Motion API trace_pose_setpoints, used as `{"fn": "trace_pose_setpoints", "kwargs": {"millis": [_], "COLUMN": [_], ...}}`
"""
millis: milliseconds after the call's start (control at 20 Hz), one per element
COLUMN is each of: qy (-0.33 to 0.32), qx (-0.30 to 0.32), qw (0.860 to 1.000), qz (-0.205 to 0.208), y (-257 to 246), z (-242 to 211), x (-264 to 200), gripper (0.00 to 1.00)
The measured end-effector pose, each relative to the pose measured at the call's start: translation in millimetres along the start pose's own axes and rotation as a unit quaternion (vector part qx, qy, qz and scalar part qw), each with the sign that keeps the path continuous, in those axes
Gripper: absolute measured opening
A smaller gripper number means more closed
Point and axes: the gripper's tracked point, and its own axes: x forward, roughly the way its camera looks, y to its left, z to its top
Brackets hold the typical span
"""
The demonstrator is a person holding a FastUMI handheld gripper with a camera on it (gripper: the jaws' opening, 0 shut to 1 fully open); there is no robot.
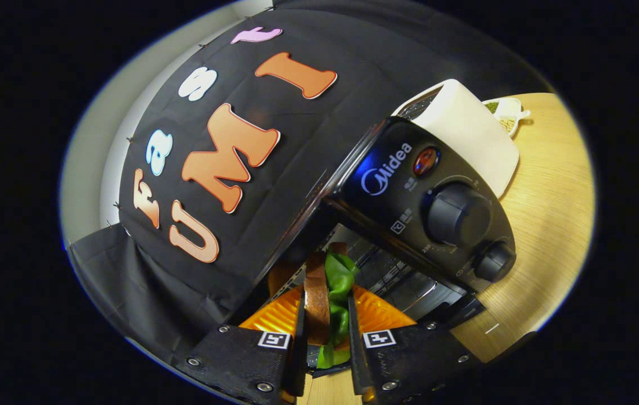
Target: Open the toaster oven, put the food inside, and close the toaster oven door.
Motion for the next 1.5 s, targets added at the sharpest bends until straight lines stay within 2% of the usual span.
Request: {"fn": "trace_pose_setpoints", "kwargs": {"millis": [200,300,400,500,650,700,750,850,1100,1350,1500], "qy": [-0.023,-0.029,-0.017,0.002,0.020,0.020,0.013,0.002,0.028,0.103,0.164], "qx": [-0.059,-0.100,-0.131,-0.171,-0.285,-0.321,-0.349,-0.385,-0.429,-0.429,-0.406], "qw": [0.998,0.993,0.987,0.981,0.953,0.942,0.932,0.920,0.902,0.897,0.899], "qz": [-0.025,-0.054,-0.091,-0.090,-0.104,-0.101,-0.094,-0.078,-0.044,-0.021,0.007], "y": [-9,-21,-36,-32,-29,-24,-19,-6,6,-13,-20], "z": [0,4,5,4,1,3,4,13,5,-33,-65], "x": [10,11,10,8,-8,-12,-20,-33,-80,-127,-158], "gripper": [0.37,0.41,0.49,0.57,0.71,0.75,0.84,0.96,0.97,0.97,0.98]}}
